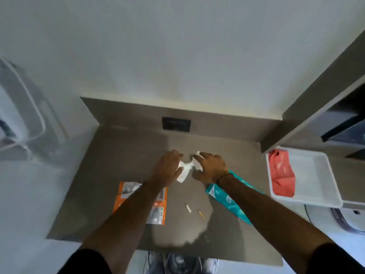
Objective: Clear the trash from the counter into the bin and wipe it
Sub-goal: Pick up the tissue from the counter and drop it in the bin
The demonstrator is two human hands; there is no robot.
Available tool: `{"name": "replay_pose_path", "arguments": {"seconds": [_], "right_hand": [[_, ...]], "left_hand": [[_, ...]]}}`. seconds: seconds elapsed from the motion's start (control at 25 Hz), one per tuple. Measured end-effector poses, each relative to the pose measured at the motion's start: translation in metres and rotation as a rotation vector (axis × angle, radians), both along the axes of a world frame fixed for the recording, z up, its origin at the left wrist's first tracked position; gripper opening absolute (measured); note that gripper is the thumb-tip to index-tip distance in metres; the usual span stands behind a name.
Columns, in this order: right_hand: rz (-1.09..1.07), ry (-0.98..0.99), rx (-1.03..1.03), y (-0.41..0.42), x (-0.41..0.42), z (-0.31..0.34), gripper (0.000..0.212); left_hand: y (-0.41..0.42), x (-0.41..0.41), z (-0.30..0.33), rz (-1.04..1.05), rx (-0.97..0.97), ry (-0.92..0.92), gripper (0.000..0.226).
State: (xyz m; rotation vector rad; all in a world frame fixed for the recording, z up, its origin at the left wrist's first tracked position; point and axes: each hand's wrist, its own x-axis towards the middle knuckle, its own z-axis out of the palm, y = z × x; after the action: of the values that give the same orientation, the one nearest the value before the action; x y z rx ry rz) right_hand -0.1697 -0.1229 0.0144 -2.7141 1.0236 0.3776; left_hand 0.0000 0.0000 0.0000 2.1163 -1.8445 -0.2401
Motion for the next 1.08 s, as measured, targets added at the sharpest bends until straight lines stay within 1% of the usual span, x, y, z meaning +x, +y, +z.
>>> {"name": "replay_pose_path", "arguments": {"seconds": [0.04, 0.12, 0.16, 0.24, 0.28, 0.36, 0.4, 0.48, 0.52, 0.56, 0.64, 0.72, 0.8, 0.92, 1.0, 1.08], "right_hand": [[-0.008, 0.046, 0.014, 0.006, -0.003, -0.012, 0.073], [-0.003, 0.029, -0.047, 0.015, -0.011, -0.038, 0.065], [0.009, 0.020, -0.086, 0.021, -0.015, -0.047, 0.056], [0.017, -0.045, -0.076, 0.023, -0.018, -0.049, 0.040], [0.006, -0.106, -0.032, 0.023, -0.021, -0.046, 0.035], [-0.085, -0.222, 0.122, 0.025, -0.028, -0.032, 0.032], [-0.159, -0.308, 0.179, 0.026, -0.034, -0.024, 0.031], [-0.273, -0.513, 0.266, 0.035, -0.049, -0.007, 0.023], [-0.311, -0.607, 0.319, 0.043, -0.056, 0.000, 0.019], [-0.335, -0.682, 0.366, 0.054, -0.065, 0.005, 0.018], [-0.374, -0.765, 0.415, 0.080, -0.082, 0.010, 0.018], [-0.407, -0.775, 0.446, 0.113, -0.100, 0.007, 0.017], [-0.421, -0.742, 0.494, 0.150, -0.121, -0.003, 0.013], [-0.409, -0.704, 0.567, 0.205, -0.147, -0.028, 0.009], [-0.484, -0.644, 0.593, 0.236, -0.155, -0.050, 0.011], [-0.579, -0.546, 0.624, 0.264, -0.164, -0.076, 0.018]], "left_hand": [[0.004, -0.008, -0.017, -0.022, 0.074, -0.034, 0.046], [0.009, -0.021, -0.041, -0.013, 0.129, -0.066, 0.045], [0.011, -0.030, -0.047, 0.017, 0.161, -0.076, 0.044], [0.003, -0.040, -0.042, 0.082, 0.244, -0.067, 0.038], [-0.001, -0.045, -0.036, 0.113, 0.262, -0.035, 0.032], [0.000, -0.053, -0.017, 0.179, 0.256, 0.121, 0.021], [0.005, -0.056, -0.007, 0.204, 0.208, 0.210, 0.018], [0.027, -0.070, 0.018, 0.239, -0.005, 0.349, 0.018], [0.042, -0.080, 0.027, 0.273, -0.107, 0.385, 0.021], [0.058, -0.094, 0.034, 0.323, -0.168, 0.405, 0.023], [0.091, -0.117, 0.039, 0.416, -0.204, 0.448, 0.024], [0.124, -0.134, 0.033, 0.470, -0.218, 0.489, 0.025], [0.157, -0.149, 0.020, 0.492, -0.172, 0.500, 0.021], [0.203, -0.171, -0.003, 0.471, 0.011, 0.585, 0.017], [0.224, -0.176, -0.025, 0.415, 0.148, 0.613, 0.017], [0.239, -0.182, -0.051, 0.369, 0.263, 0.642, 0.010]]}}
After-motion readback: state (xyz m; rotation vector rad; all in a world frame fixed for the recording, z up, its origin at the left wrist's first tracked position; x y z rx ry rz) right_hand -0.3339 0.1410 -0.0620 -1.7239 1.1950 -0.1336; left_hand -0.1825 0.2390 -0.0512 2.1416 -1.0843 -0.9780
